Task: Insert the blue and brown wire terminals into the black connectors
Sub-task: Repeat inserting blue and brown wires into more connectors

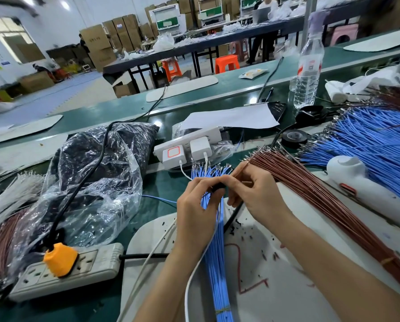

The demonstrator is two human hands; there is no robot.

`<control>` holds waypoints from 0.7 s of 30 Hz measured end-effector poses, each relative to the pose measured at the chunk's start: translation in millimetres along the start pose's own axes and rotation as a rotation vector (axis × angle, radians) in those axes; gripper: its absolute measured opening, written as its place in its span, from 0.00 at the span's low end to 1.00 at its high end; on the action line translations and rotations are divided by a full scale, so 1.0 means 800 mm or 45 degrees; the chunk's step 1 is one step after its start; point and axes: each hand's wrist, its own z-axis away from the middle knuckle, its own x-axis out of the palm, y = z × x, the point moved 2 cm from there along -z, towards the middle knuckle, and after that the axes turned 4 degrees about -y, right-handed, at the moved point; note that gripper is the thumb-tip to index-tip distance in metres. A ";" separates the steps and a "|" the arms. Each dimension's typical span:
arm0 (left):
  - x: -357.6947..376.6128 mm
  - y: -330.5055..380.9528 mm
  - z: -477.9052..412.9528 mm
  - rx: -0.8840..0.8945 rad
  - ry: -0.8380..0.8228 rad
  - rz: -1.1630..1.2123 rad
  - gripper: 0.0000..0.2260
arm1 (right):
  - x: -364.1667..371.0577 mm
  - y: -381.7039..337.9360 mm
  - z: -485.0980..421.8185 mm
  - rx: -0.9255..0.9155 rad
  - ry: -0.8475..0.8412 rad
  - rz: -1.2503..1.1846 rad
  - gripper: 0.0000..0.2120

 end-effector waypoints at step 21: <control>-0.005 -0.015 -0.006 -0.377 0.151 0.739 0.06 | 0.006 -0.001 0.004 0.042 -0.235 0.177 0.06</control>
